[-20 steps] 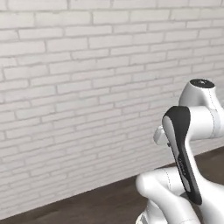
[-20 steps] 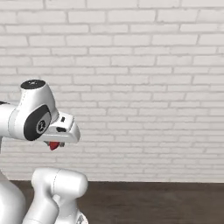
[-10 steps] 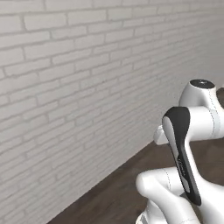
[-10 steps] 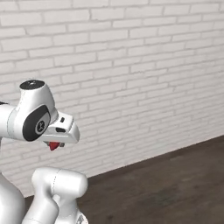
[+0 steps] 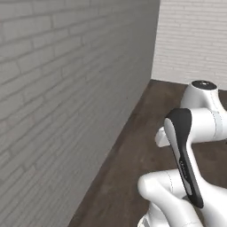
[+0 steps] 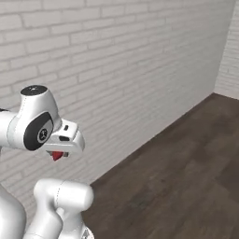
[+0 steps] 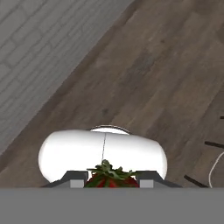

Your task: Take the strawberry from the fridge and place it on top of the pancake, located on the dining counter.

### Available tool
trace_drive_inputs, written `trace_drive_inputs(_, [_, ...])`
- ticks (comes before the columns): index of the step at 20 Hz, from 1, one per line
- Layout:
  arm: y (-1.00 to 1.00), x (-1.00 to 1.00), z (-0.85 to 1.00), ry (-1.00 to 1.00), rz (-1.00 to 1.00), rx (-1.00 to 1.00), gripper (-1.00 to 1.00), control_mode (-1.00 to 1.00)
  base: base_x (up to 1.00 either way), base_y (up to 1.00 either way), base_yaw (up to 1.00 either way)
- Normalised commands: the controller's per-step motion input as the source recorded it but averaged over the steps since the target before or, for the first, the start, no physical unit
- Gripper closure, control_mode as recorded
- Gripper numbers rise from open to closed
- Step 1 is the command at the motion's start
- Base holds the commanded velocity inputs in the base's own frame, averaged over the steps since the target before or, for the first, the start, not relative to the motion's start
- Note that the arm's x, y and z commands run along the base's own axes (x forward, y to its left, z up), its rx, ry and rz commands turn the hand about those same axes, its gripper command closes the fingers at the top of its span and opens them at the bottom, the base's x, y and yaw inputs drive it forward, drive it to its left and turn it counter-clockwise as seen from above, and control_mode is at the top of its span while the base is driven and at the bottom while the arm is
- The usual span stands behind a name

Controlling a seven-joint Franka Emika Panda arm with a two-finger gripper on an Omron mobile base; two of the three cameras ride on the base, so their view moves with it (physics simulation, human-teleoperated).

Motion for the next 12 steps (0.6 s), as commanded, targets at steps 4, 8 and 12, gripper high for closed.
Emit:
trace_drive_inputs(4, [0.0, 0.0, 0.0, 0.0, 0.0, 0.0, 1.0, 1.0, 0.55, 0.14, -0.76])
trace_drive_inputs(8, [0.0, 0.0, 0.0, 0.0, 0.0, 0.0, 1.0, 1.0, 0.63, 0.17, -0.74])
trace_drive_inputs(12, [0.0, 0.0, 0.0, 0.0, 0.0, 0.0, 1.0, 1.0, 0.72, 0.19, -0.71])
